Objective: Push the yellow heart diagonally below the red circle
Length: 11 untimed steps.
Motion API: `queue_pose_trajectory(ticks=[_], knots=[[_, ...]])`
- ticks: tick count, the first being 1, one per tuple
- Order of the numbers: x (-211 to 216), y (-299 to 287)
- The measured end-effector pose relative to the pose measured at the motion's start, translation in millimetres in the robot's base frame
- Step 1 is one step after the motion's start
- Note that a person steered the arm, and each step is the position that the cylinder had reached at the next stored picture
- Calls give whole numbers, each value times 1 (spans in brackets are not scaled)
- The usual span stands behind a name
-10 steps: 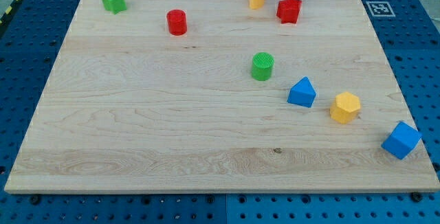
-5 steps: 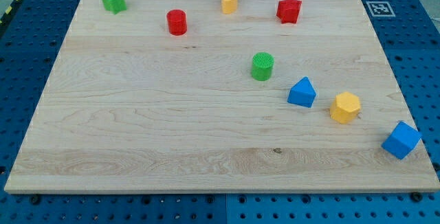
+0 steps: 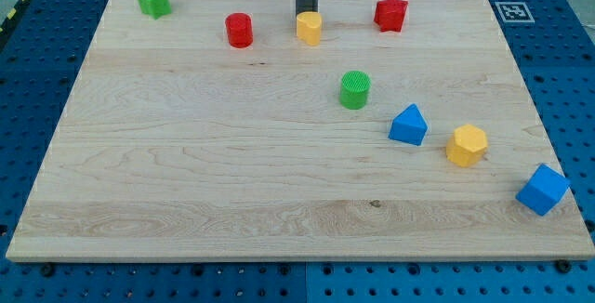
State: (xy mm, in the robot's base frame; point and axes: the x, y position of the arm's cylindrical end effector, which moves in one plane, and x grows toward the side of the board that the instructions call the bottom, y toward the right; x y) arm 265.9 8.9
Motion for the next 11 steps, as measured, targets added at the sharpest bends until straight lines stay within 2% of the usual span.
queue_pose_trajectory(ticks=[2,3,4,6,7,9,10,11], knots=[[4,35],[33,29],[42,4],[16,3],[21,0],[74,-4],[83,-6],[59,-2]])
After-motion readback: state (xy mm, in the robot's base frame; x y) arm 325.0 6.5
